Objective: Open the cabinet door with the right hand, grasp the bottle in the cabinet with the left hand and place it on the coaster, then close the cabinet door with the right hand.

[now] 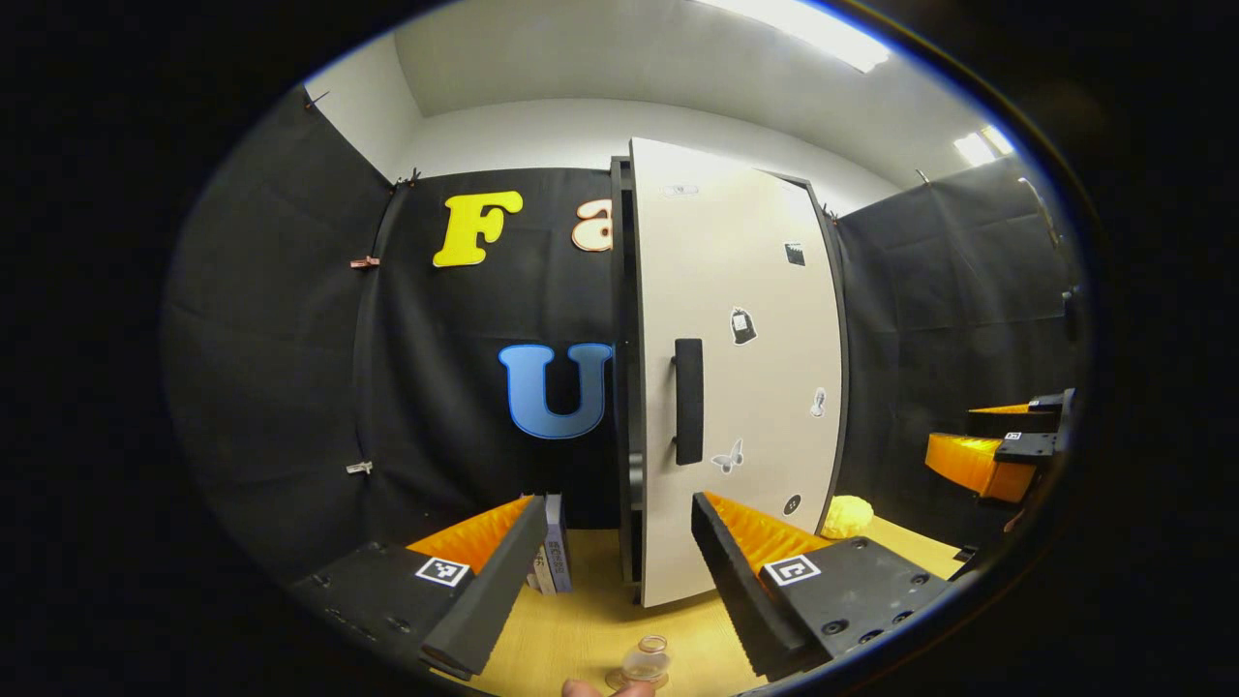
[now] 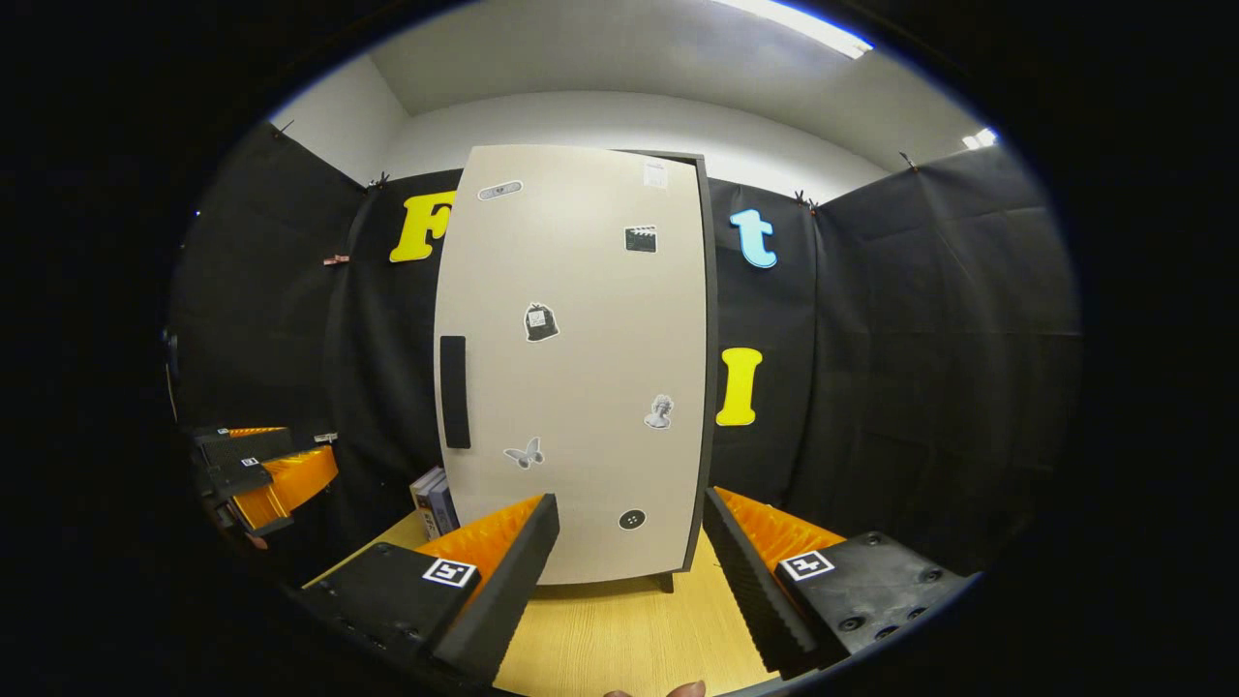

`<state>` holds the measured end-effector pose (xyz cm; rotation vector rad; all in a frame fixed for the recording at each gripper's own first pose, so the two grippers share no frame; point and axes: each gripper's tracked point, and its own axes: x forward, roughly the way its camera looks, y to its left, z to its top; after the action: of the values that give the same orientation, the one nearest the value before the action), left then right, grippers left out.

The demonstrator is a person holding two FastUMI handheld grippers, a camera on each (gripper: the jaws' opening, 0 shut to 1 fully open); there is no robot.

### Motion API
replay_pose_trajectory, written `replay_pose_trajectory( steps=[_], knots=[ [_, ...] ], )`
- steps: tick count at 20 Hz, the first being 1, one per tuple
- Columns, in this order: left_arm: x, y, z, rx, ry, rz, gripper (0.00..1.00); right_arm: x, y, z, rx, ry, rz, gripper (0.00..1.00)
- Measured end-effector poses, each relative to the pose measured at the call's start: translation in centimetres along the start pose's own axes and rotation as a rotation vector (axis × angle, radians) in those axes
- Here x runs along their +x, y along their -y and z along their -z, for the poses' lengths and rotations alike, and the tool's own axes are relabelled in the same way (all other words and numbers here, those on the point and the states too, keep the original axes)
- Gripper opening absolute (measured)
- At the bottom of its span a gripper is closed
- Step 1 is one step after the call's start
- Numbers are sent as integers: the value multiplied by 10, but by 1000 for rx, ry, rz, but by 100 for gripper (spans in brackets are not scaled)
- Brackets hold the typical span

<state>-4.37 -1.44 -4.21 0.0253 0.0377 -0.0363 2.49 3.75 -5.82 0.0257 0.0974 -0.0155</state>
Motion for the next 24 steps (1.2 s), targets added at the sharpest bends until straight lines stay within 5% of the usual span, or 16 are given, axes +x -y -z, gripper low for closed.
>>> replay_pose_trajectory(
  steps=[24],
  knots=[
    [11, 14, -3, 2, 11, 14, 94, 8, 9, 3, 8, -8, 8, 98]
  ],
)
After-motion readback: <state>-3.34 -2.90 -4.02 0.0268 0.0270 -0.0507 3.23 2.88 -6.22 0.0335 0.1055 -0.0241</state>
